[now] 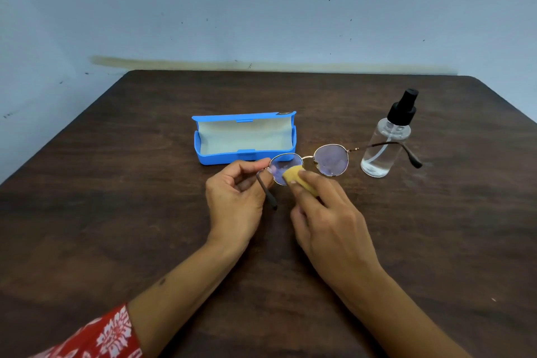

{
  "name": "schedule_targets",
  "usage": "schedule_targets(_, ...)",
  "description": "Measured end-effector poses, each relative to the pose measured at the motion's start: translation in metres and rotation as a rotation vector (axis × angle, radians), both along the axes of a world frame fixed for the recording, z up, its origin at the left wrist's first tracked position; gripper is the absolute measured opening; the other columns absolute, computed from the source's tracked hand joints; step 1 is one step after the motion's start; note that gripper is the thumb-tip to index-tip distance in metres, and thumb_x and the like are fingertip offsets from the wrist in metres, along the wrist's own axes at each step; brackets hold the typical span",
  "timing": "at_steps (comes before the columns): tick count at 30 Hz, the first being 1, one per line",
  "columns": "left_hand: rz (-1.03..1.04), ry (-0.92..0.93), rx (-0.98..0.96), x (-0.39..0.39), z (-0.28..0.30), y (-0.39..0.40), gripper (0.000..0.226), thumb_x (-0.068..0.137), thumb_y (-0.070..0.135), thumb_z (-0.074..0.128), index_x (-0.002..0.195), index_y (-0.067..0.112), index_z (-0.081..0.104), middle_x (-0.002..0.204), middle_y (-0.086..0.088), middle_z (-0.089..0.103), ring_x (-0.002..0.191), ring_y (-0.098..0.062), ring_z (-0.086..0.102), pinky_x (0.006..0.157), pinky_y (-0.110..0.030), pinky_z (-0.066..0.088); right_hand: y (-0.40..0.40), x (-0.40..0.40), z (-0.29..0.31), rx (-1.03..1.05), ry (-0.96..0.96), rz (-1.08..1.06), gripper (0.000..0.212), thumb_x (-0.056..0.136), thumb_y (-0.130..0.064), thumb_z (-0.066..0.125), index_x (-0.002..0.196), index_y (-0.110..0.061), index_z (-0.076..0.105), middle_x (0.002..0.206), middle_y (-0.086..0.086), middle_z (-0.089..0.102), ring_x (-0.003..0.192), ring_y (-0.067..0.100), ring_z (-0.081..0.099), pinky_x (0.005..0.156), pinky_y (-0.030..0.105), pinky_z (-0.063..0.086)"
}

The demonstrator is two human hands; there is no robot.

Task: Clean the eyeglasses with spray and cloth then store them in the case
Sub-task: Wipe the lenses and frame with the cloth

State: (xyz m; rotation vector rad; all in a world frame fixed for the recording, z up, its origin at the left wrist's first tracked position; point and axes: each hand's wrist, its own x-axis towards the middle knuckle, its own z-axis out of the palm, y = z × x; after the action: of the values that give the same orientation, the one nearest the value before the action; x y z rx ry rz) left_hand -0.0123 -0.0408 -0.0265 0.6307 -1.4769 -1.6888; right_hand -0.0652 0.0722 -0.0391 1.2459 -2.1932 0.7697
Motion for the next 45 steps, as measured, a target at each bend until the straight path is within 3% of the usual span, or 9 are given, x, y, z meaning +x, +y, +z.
schedule_targets(3,-0.005,0.004,-0.005,0.001,0.000,0.000,0.008,0.079,-0.004,0.065,0.085,0.001,0.068,0.092,-0.013,0.072,0.089,-0.027,0.069,0.085,-0.036,0.056,-0.002,0.003,-0.002,0.022,0.015,0.084,0.039,0.081,-0.011,0.046,0.111,-0.001,0.068,0.107,0.011,0.067,0.090,0.025,0.066,0.062,0.031,0.057)
schedule_targets(11,0.015,-0.021,-0.021,-0.001,-0.003,-0.001,0.009,0.078,-0.004,0.067,0.085,0.001,0.069,0.092,-0.017,0.072,0.091,-0.030,0.070,0.089,-0.045,0.054,-0.002,0.002,0.000,0.036,0.006,0.036,0.040,0.081,-0.014,0.043,0.109,-0.002,0.069,0.108,0.010,0.067,0.092,0.025,0.066,0.058,0.030,0.057)
schedule_targets(18,0.013,-0.035,-0.065,-0.002,-0.002,0.000,0.012,0.077,-0.004,0.070,0.085,0.005,0.071,0.088,-0.009,0.074,0.084,-0.018,0.072,0.081,-0.028,0.056,-0.004,-0.003,0.005,0.049,0.053,-0.033,0.036,0.083,-0.011,0.042,0.105,-0.001,0.070,0.108,0.012,0.067,0.091,0.025,0.065,0.057,0.029,0.057)
schedule_targets(21,0.002,-0.034,-0.087,-0.001,-0.001,0.001,0.015,0.076,-0.007,0.069,0.086,0.004,0.070,0.088,-0.004,0.073,0.080,-0.010,0.071,0.076,-0.019,0.055,-0.006,0.001,0.002,0.070,0.105,0.032,0.037,0.085,-0.011,0.042,0.110,-0.001,0.068,0.110,0.010,0.067,0.094,0.025,0.065,0.058,0.028,0.057)
schedule_targets(27,0.004,-0.080,-0.094,0.000,-0.002,0.001,0.011,0.077,-0.004,0.068,0.084,0.004,0.071,0.085,-0.008,0.073,0.082,-0.022,0.072,0.080,-0.034,0.058,-0.006,-0.011,0.006,0.088,0.093,-0.073,0.033,0.077,-0.003,0.048,0.101,-0.002,0.069,0.108,0.012,0.067,0.090,0.026,0.064,0.053,0.028,0.054)
schedule_targets(32,-0.007,-0.120,-0.101,0.002,-0.003,-0.001,0.013,0.077,-0.004,0.069,0.084,0.007,0.072,0.084,-0.007,0.074,0.079,-0.015,0.072,0.079,-0.033,0.058,-0.004,0.000,0.001,0.081,0.124,0.047,0.039,0.082,-0.009,0.042,0.109,-0.002,0.069,0.103,0.008,0.068,0.087,0.026,0.065,0.057,0.029,0.055)
schedule_targets(38,0.024,-0.149,-0.080,-0.001,-0.005,-0.001,0.015,0.074,-0.002,0.072,0.079,0.013,0.074,0.080,-0.005,0.075,0.078,-0.015,0.072,0.080,-0.036,0.058,-0.005,-0.010,0.000,0.109,0.082,-0.050,0.039,0.079,-0.008,0.042,0.106,-0.002,0.069,0.107,0.009,0.067,0.094,0.023,0.059,0.054,0.027,0.055)
schedule_targets(42,0.025,-0.158,-0.082,0.000,-0.005,-0.002,0.012,0.073,0.001,0.074,0.081,0.011,0.073,0.080,-0.004,0.074,0.078,-0.014,0.072,0.078,-0.034,0.058,-0.006,-0.001,-0.001,0.093,0.125,0.050,0.039,0.081,-0.010,0.040,0.106,-0.002,0.070,0.098,0.008,0.068,0.084,0.025,0.065,0.056,0.029,0.054)
schedule_targets(45,0.030,-0.157,-0.081,0.000,-0.003,0.000,0.013,0.074,0.000,0.073,0.079,0.012,0.073,0.079,-0.003,0.074,0.076,-0.012,0.071,0.077,-0.031,0.058,-0.006,-0.009,0.001,0.125,0.107,-0.020,0.035,0.078,-0.005,0.046,0.104,-0.002,0.069,0.103,0.010,0.068,0.087,0.026,0.065,0.052,0.028,0.054)
